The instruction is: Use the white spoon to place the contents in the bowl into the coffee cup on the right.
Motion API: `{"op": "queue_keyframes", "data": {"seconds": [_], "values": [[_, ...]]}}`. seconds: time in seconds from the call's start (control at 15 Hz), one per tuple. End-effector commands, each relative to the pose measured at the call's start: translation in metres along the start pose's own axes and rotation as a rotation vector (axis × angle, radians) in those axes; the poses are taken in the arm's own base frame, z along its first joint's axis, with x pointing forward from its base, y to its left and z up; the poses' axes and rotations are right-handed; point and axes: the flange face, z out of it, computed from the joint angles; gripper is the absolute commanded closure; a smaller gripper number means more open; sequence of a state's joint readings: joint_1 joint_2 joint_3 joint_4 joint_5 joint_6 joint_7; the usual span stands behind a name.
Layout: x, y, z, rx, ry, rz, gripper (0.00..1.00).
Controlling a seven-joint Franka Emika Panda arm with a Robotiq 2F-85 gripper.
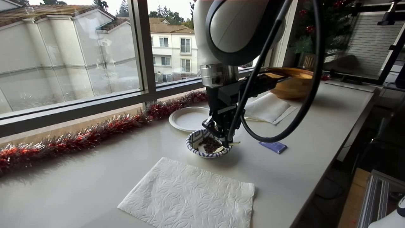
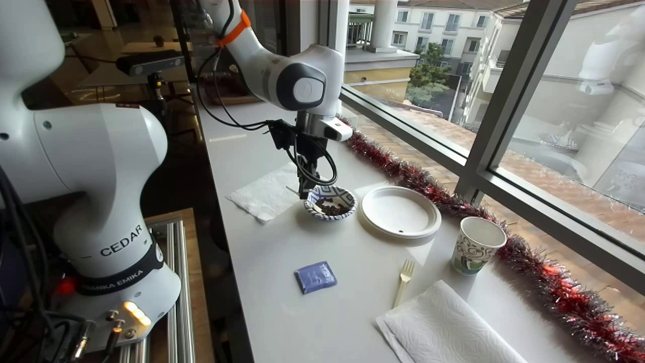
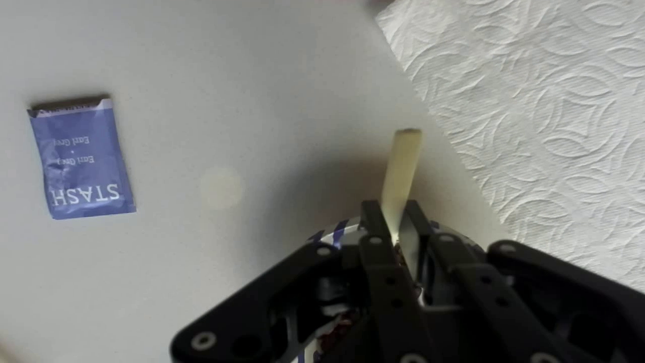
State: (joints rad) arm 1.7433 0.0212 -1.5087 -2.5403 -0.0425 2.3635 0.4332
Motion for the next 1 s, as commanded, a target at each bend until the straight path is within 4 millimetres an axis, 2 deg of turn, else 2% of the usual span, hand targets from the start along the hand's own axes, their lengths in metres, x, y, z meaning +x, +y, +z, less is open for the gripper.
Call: {"op": "queue_keyframes", "data": {"seconds": [0.0, 0.93], "values": [[-0.0014, 0.0047, 0.0062, 0.02, 0.018, -0.026, 0.97], [0.0005, 0.0135, 0.0138, 0.053, 0.132, -0.039, 0.97]]}}
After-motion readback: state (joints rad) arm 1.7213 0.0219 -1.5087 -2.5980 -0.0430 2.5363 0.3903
